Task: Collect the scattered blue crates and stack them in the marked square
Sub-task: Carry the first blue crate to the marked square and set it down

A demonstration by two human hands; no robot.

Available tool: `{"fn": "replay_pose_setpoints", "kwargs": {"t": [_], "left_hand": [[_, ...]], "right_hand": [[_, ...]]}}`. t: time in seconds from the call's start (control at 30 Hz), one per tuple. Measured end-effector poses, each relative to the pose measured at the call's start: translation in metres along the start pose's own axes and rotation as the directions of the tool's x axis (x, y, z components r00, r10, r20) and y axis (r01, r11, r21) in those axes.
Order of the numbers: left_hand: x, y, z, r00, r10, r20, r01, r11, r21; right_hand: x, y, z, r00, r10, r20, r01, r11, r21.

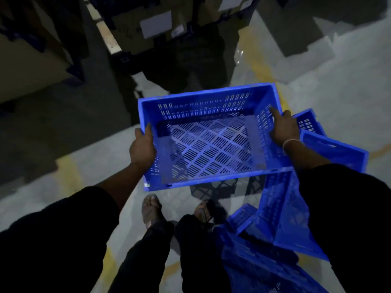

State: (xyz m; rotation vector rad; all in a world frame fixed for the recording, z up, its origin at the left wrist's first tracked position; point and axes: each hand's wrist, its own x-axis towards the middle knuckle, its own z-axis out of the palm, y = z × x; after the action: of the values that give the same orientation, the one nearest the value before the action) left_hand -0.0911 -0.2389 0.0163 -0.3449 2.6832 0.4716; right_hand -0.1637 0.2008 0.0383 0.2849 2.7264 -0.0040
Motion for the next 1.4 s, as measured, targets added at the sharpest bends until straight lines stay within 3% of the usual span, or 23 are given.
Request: {"fn": "replay_pose_setpoints", "kwargs": {"t": [0.33, 0.5, 0.7, 1.03, 1.2, 1.4], "left_hand": [[-0.056, -0.058, -0.187, 0.974, 0.227, -0.024, -0.228, 0.973, -0.033], [-0.123, -0.082, -0.286, 0.968, 0.234, -0.089, -0.230, 0.972, 0.052], [-0.186, -0.123, -0.329, 0.968, 0.113, -0.225, -0.107, 0.994, 0.040], [-0.288, -0.194, -0.303, 0.884, -0.086, -0.459, 0.009, 0.986, -0.166], [-0.345, -0.236, -0.279, 0.812, -0.278, -0.513, 0.144, 0.947, -0.286], [-0.422, -0.284, -0.249, 0.669, -0.530, -0.521, 0.284, 0.830, -0.480]], "right_hand": [[-0.139, -0.072, -0.142, 0.999, 0.006, -0.036, 0.000, 0.988, 0.155], [-0.207, -0.107, -0.222, 0.991, -0.077, -0.109, 0.102, 0.964, 0.247], [-0.236, -0.154, -0.269, 0.975, -0.186, -0.118, 0.205, 0.964, 0.171], [-0.238, -0.231, -0.281, 0.878, -0.460, -0.135, 0.479, 0.852, 0.213], [-0.241, -0.292, -0.272, 0.775, -0.614, -0.151, 0.631, 0.743, 0.221], [-0.270, -0.383, -0.260, 0.628, -0.771, -0.106, 0.776, 0.610, 0.159]]}}
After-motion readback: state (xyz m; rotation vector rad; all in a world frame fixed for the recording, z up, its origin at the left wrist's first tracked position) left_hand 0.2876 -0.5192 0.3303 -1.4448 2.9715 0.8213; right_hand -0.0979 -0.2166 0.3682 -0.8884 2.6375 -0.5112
